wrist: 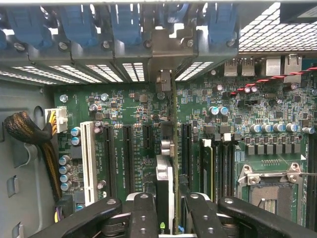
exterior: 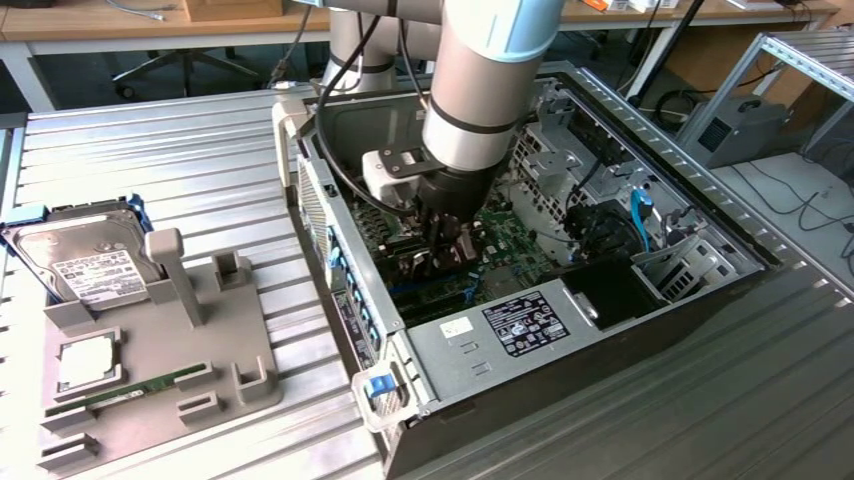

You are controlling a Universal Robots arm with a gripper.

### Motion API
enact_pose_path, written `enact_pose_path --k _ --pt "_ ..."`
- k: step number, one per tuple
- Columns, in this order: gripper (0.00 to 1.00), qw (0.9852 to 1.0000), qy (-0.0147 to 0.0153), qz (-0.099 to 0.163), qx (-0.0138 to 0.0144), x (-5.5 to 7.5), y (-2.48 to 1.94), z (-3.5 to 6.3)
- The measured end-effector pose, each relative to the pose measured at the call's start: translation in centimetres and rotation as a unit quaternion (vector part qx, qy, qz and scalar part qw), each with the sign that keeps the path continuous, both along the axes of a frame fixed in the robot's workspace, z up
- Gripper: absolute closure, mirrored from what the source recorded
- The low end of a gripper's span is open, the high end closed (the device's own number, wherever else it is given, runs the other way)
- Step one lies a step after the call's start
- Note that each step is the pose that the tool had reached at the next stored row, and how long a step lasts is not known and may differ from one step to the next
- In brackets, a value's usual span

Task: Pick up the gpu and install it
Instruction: 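Insert the gpu into the slot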

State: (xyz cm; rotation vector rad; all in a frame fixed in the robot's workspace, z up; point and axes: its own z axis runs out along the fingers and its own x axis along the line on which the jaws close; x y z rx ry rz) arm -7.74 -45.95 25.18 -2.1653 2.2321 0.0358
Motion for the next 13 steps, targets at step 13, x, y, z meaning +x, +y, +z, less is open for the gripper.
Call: enact_pose_path --k 13 --pt "0.73 1.0 -0.0009 0.0 0.0 -0.18 0.0 -0.15"
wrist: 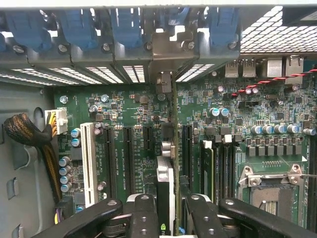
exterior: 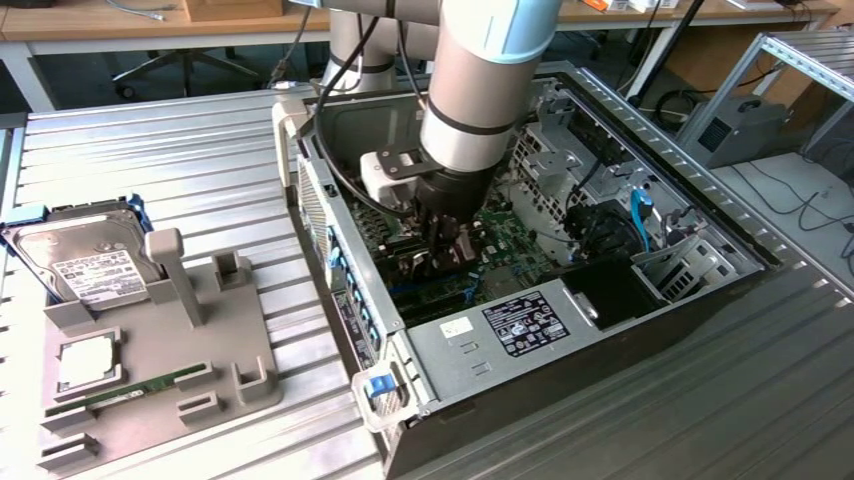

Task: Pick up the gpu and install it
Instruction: 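Insert the gpu into the slot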

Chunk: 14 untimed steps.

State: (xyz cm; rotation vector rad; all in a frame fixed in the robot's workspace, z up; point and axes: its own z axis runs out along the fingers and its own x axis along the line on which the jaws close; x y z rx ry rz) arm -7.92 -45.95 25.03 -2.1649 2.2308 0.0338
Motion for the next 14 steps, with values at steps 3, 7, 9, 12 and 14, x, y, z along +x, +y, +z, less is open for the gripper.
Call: enact_pose_path --k 3,7,9,12,14 --pt "0.73 1.0 -0.0003 0.0 0.0001 -0.04 0.0 -0.05" --pt "0.73 1.0 -0.0005 0.0 -0.0001 -0.07 0.0 -0.12" --pt "0.73 1.0 -0.0006 0.0 0.0001 -0.07 0.0 -0.14" --pt "0.73 1.0 -0.0012 0.0 0.0002 -0.13 0.0 -0.26" --pt "0.73 1.0 -0.0012 0.0 0.0001 -0.13 0.0 -0.26"
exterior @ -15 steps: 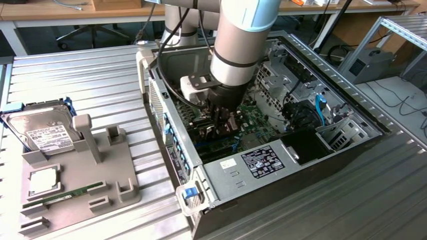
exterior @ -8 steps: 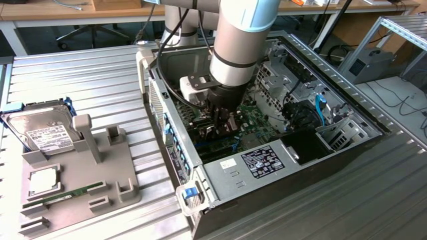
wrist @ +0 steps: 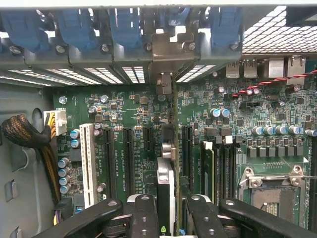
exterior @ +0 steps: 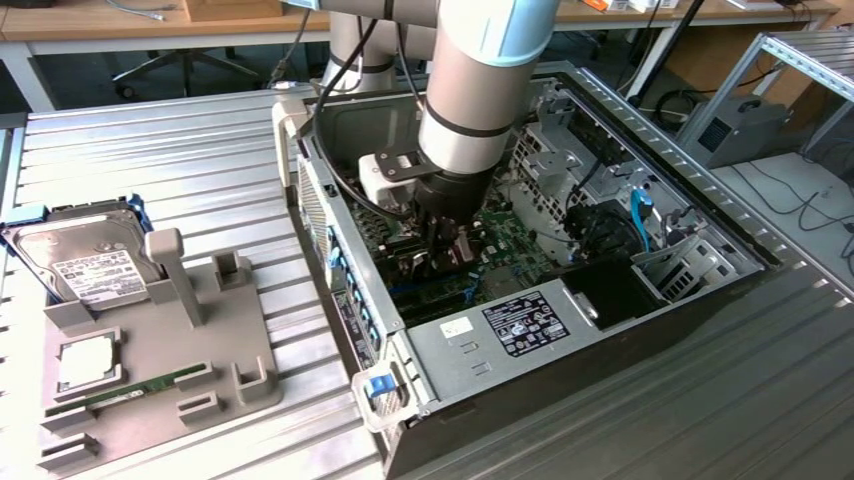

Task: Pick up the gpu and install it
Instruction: 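Insert the gpu into the slot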

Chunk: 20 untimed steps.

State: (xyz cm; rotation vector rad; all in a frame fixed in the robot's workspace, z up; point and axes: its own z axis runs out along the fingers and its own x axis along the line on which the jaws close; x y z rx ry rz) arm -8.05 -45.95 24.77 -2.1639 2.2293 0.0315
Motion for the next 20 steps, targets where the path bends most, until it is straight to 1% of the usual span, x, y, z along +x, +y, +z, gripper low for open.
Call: enact_pose_path --k 20 --pt "0.73 1.0 -0.0006 0.0 0.0 -0.05 0.0 -0.2"
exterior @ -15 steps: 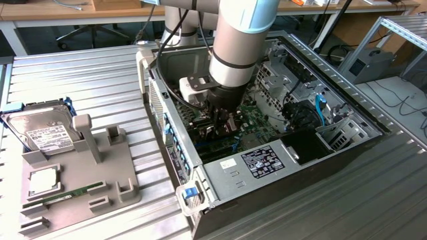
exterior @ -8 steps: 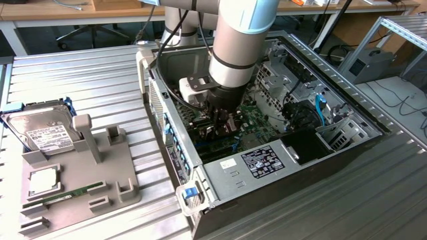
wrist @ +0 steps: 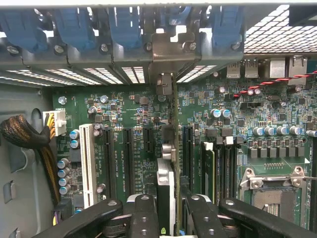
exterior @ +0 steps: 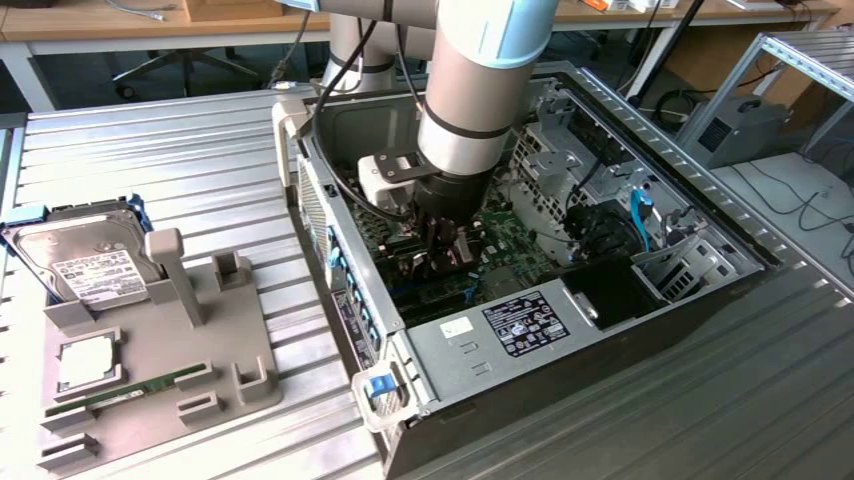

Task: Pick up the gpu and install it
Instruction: 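Insert the gpu into the slot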

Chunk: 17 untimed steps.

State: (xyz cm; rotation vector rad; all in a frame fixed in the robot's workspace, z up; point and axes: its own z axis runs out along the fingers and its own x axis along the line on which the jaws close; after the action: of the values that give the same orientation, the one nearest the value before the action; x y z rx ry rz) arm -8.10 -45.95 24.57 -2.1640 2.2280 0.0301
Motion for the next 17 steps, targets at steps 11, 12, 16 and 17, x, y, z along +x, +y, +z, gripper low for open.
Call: enact_pose_path --k 11,12,16,17 --pt "0.73 1.0 0.0 0.0 0.0 0.0 0.0 0.0" --pt "0.73 1.0 0.0 0.0 0.0 0.0 0.0 0.0" --pt "0.73 1.0 0.0 0.0 0.0 0.0 0.0 0.0" --pt "0.73 1.0 0.0 0.0 0.0 0.0 0.0 0.0"
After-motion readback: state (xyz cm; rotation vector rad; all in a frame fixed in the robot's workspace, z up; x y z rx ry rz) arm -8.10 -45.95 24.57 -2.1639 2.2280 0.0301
